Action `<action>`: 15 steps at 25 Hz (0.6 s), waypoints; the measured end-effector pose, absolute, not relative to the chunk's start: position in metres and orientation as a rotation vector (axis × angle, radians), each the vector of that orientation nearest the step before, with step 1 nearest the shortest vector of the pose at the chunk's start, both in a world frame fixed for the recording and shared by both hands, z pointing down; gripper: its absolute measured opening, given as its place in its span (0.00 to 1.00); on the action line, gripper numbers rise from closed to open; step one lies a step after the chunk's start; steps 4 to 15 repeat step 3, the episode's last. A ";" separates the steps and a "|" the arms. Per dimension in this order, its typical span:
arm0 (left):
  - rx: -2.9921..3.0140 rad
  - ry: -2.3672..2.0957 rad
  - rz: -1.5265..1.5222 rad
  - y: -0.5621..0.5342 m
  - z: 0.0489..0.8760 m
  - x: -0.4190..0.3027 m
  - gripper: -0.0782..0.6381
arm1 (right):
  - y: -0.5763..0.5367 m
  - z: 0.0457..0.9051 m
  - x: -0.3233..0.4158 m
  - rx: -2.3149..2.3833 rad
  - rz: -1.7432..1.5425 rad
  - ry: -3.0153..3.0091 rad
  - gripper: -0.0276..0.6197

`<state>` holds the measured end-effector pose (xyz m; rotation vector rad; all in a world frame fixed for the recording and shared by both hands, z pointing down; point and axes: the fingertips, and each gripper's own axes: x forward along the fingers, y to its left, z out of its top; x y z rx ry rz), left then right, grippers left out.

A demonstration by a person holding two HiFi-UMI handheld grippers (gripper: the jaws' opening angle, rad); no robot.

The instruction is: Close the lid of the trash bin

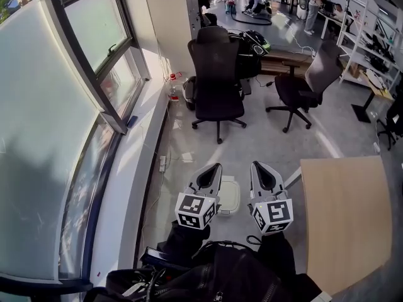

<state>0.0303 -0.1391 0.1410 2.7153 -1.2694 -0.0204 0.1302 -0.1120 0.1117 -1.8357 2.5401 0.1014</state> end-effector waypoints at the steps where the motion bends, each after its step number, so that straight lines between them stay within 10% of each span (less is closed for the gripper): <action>1: 2.715 -1.269 -0.020 -0.140 0.141 0.030 0.11 | -0.112 0.112 0.129 -1.834 0.100 2.540 0.05; 15: 2.715 -1.268 -0.018 -0.140 0.142 0.028 0.11 | -0.113 0.113 0.128 -1.830 0.097 2.540 0.05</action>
